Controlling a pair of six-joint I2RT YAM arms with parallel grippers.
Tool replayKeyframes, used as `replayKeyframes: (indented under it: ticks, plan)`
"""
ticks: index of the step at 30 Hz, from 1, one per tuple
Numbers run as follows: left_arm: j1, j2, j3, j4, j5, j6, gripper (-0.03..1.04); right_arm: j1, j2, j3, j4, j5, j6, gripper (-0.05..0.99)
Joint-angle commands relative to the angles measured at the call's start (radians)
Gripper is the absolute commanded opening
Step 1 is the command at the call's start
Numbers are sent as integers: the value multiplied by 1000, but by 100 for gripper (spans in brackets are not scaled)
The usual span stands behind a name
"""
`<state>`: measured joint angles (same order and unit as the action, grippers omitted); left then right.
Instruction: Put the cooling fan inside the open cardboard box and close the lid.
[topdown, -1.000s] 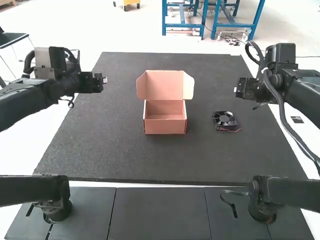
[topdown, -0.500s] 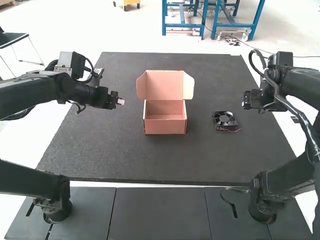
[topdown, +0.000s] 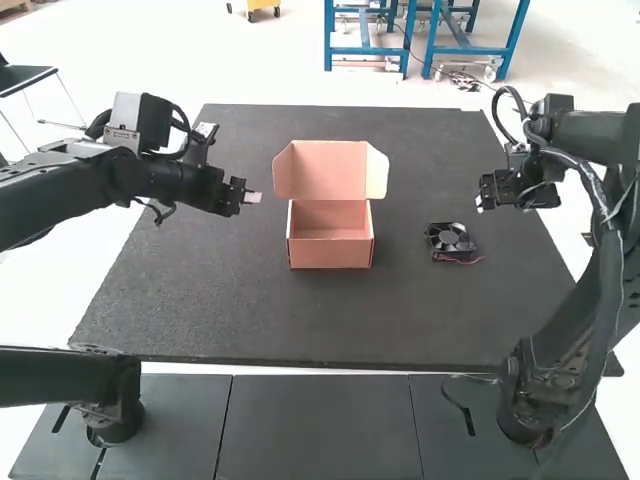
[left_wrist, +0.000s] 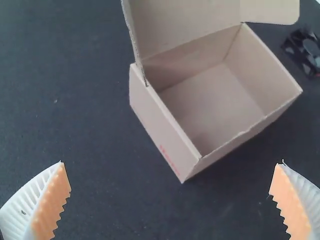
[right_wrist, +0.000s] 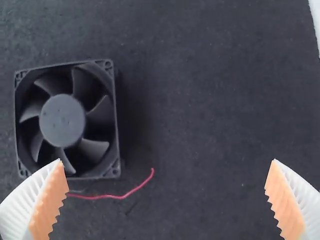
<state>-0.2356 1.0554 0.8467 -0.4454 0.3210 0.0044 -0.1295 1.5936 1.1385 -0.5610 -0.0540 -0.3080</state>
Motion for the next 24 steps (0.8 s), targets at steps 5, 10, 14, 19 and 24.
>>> replayKeyframes:
  ticks: [5,10,14,19,24]
  plan:
    - [-5,-86,8,-13,-13,48,94,-12,108,64,-4,-52,-9,90]
    - [-7,-126,-8,-6,-7,54,94,-10,166,109,-4,-52,1,90]
    - [-7,-133,-32,5,3,55,94,-9,207,144,-7,-49,9,90]
    - [-7,-136,-35,10,35,55,94,-7,252,181,-20,-49,23,90]
    - [-7,-136,-37,-6,41,69,94,-7,282,199,-30,-49,27,90]
